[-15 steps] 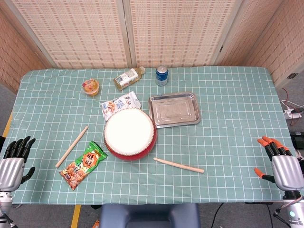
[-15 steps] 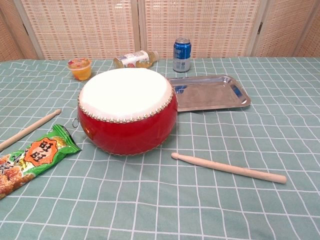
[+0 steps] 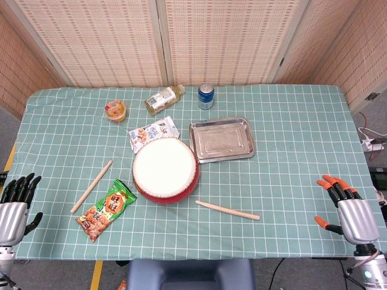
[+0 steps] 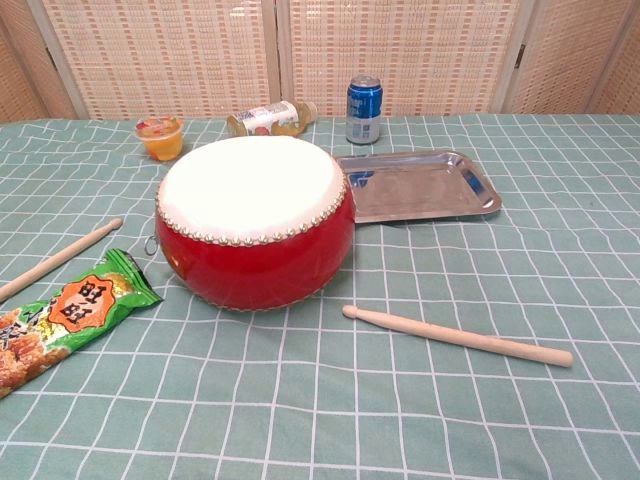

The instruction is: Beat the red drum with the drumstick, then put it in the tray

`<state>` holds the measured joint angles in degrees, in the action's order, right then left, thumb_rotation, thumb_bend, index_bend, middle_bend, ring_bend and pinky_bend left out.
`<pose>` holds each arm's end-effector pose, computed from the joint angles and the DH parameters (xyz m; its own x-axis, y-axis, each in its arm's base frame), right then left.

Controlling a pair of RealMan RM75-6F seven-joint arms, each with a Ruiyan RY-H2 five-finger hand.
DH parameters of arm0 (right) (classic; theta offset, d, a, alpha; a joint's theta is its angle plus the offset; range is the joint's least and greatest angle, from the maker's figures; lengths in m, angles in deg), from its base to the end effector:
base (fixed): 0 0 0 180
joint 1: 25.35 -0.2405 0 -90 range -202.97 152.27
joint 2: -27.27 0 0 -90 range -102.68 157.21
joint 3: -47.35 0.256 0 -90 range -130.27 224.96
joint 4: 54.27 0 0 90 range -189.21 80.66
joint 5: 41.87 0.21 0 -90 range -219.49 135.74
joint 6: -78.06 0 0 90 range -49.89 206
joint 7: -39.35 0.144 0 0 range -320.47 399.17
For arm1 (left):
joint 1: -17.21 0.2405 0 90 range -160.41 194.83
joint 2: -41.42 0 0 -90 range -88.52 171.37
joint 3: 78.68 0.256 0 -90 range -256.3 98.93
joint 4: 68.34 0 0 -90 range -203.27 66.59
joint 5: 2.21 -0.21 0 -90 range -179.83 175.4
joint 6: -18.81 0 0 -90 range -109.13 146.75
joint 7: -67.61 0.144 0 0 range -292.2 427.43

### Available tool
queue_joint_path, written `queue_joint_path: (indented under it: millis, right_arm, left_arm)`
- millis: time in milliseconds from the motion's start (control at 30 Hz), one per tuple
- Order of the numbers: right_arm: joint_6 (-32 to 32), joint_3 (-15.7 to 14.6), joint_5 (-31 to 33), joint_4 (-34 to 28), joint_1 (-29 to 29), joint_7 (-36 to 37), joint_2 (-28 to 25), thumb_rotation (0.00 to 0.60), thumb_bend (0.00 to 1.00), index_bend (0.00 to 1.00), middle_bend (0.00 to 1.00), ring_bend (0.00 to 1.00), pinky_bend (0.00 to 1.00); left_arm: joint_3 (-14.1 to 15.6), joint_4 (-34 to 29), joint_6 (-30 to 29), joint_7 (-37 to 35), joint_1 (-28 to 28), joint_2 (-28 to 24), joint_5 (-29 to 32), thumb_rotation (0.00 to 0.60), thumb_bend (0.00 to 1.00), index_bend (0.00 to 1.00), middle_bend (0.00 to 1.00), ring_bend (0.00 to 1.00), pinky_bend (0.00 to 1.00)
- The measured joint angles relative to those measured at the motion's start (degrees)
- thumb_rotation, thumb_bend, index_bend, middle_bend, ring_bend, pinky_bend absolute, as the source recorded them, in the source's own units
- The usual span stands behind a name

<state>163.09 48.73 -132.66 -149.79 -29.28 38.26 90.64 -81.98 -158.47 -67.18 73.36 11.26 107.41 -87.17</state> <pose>-0.2946 -0.1693 0.1501 0.3818 -0.0363 0.9235 -0.9222 -0.0807 0.3781 -0.3131 0.1890 0.1564 0.4882 -0.0299 0.8722 0.8726 -0.0046 -0.4885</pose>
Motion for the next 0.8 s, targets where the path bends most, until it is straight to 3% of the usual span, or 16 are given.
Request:
queue_joint_path:
  millis: [267, 467, 800]
  right_arm:
    - [-4.2, -0.7, -4.3, -0.1, -4.0, 1.4, 3.3, 0.600, 0.11, 0.27, 0.13, 0.15, 0.28]
    - [-10.8, -0.7, -6.5, -1.2, -8.9, -0.5, 7.0, 0.600, 0.11, 0.33, 0.13, 0.15, 0.28]
    - [-23.2, 1.9, -1.4, 2.4, -17.4, -8.2, 17.8, 0.600, 0.11, 0.40, 0.14, 0.13, 0.28]
  left_arm:
    - [0.1, 0.5, -0.1, -1.1, 0.0, 0.1, -0.5, 0.600, 0.26, 0.01, 0.00, 0.00, 0.01]
    - [0.2, 1.0, -0.7, -2.1, 0.4, 0.0, -0.7, 0.600, 0.25, 0.01, 0.00, 0.00, 0.01]
    - [0.6, 2.6, -0.6, -3.9, 0.9, 0.4, -0.6, 0.600, 0.25, 0.01, 0.00, 0.00, 0.01]
